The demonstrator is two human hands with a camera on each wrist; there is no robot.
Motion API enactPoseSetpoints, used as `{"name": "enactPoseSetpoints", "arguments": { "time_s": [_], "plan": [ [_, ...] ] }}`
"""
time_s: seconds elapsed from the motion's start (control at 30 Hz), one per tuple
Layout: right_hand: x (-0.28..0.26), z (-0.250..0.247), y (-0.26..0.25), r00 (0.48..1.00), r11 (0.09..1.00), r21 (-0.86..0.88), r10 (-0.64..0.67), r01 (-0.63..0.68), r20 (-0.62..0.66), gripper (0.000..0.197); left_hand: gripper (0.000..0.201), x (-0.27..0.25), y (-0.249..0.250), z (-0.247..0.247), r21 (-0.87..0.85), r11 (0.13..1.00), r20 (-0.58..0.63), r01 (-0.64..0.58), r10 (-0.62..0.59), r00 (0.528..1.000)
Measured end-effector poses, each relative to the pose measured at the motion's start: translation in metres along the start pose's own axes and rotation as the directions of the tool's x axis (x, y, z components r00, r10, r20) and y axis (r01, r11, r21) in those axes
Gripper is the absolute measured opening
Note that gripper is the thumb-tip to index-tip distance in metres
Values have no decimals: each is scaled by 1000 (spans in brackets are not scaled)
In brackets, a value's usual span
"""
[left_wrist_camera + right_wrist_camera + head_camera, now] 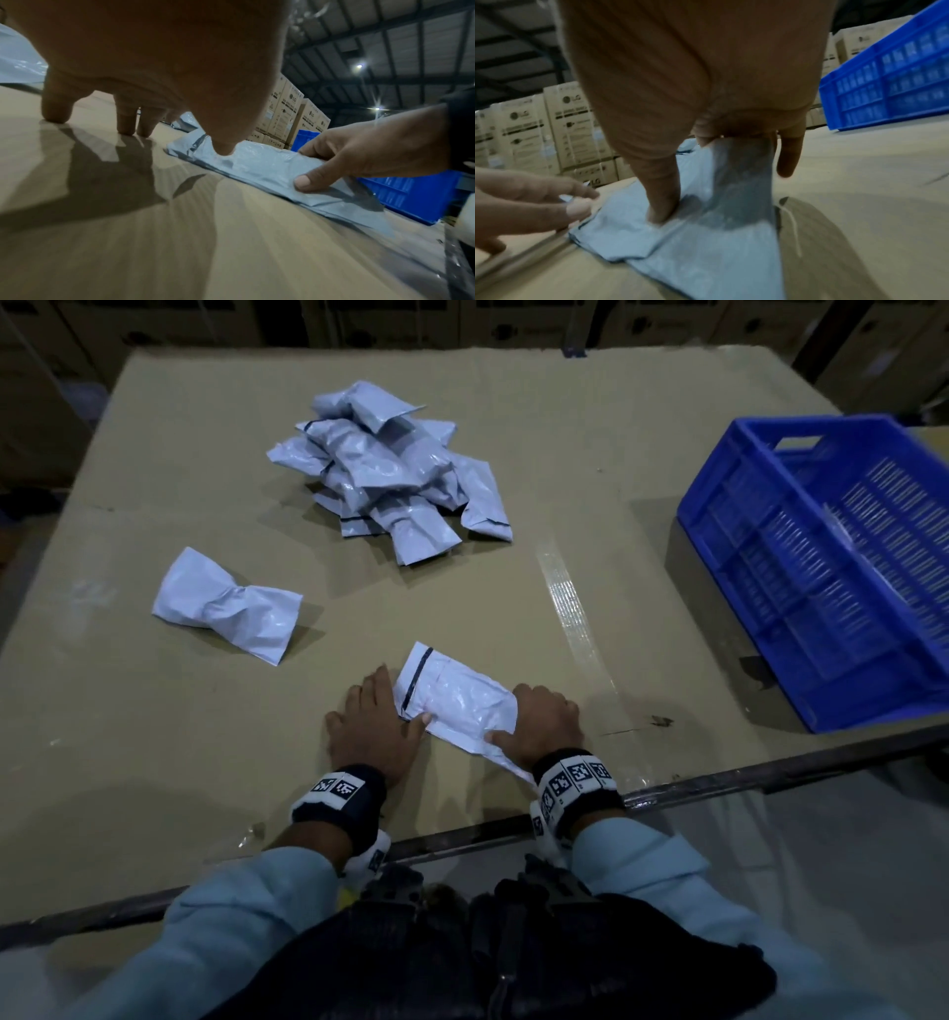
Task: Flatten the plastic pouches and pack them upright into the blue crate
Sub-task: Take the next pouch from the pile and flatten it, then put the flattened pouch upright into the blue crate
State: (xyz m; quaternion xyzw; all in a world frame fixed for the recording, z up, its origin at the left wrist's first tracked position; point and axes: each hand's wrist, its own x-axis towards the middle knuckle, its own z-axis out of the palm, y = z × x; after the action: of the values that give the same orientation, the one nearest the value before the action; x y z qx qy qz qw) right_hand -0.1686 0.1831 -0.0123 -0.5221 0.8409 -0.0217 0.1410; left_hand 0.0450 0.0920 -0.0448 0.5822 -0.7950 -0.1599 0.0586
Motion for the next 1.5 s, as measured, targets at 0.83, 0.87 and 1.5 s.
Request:
{"name": "enactPoseSetpoints", "arguments": {
  "time_s": [0.83, 0.87, 1.5],
  "plan": [
    [42, -214, 214, 852, 763, 635, 247, 123, -462, 21, 75, 111, 247, 50, 108, 994, 391, -3, -40, 920],
    [44, -225, 227, 842, 767, 628, 247, 132, -479, 22, 76, 116, 259, 53, 106, 994, 404, -14, -30, 914],
    [135, -330, 483, 737, 829, 534, 464, -167, -491, 18, 125, 118, 354, 77, 410, 909, 474, -78, -139, 869]
  ]
}}
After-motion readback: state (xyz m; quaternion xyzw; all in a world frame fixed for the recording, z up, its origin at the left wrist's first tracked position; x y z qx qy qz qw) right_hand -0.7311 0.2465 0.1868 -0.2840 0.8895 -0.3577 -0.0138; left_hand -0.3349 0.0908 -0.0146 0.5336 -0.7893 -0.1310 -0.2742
